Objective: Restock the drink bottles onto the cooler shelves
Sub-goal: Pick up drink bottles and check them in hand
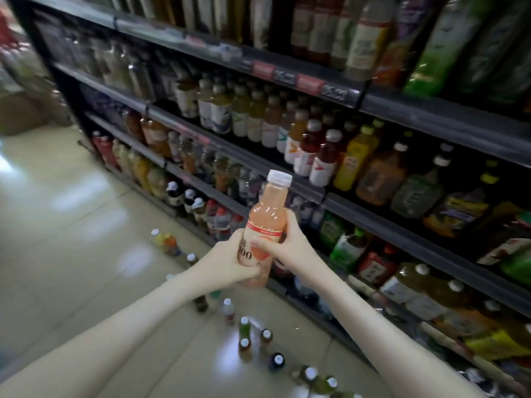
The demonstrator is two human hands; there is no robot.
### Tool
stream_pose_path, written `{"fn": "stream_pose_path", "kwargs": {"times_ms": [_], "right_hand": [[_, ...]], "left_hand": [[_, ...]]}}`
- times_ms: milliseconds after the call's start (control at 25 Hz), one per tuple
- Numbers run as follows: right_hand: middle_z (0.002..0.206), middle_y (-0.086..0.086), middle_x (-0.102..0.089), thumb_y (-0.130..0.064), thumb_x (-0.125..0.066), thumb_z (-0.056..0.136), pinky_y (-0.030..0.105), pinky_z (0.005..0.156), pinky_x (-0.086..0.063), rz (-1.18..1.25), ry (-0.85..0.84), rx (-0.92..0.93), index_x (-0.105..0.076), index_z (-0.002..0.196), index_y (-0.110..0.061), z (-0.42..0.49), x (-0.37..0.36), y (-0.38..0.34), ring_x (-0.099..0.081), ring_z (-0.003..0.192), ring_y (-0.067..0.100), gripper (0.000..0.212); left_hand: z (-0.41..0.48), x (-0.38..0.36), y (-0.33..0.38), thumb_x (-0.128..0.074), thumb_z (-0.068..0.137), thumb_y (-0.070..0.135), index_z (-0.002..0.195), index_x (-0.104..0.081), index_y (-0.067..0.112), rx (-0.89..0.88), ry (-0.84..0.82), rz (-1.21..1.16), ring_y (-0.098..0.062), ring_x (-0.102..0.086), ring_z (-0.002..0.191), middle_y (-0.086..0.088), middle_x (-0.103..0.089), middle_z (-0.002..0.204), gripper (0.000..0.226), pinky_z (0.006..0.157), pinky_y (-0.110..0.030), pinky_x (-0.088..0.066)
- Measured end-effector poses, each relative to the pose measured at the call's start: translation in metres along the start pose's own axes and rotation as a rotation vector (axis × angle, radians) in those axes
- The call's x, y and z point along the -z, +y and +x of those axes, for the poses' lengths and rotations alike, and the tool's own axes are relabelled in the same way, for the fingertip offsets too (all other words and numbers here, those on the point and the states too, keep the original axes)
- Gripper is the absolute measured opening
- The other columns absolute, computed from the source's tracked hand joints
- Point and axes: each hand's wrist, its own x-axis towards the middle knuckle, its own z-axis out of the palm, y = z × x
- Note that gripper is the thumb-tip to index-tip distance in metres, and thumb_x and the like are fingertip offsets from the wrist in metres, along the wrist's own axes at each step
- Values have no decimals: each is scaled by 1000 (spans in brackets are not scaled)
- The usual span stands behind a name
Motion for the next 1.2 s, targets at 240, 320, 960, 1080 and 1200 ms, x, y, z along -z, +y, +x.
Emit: {"fn": "stream_pose_path", "kwargs": {"times_ms": [240,320,960,1080,1200], "right_hand": [[107,-5,-68,-45,-86,63,33,81,-56,59,-72,-49,-54,111,-27,76,-166,-30,-66,99,10,60],[106,-3,-68,-38,-84,69,22,65,-53,92,-93,-52,-54,114,-23,97,-192,-44,-66,95,11,55],[104,-6,-66,-31,-80,75,32,77,-57,43,153,85,-50,108,-28,402,-267,-168,-66,94,12,44],[104,-14,-62,-33,-81,73,30,81,-54,-15,252,186,-45,117,-30,451,-274,-203,-62,97,7,57],[107,-15,-61,-37,-81,71,27,81,-53,-109,396,242,-44,127,-29,487,-276,-227,-59,97,3,68]], "left_hand": [[-31,138,-113,-76,73,44,114,-40,37,103,-11,125,5,-54,88,17,-58,99,55,64,-8,-39],[-27,173,-128,-75,73,44,116,-42,36,100,-17,122,3,-54,89,14,-59,102,55,66,-9,-40],[189,452,-195,-54,93,41,131,-47,33,-126,29,187,-3,-61,101,12,-63,114,40,90,-23,-48],[238,499,-195,-54,93,38,126,-51,31,-217,88,196,-3,-58,103,16,-60,110,34,86,-17,-44],[292,535,-193,-52,95,32,123,-53,30,-327,117,193,-3,-61,98,11,-64,110,28,77,-18,-48]]}}
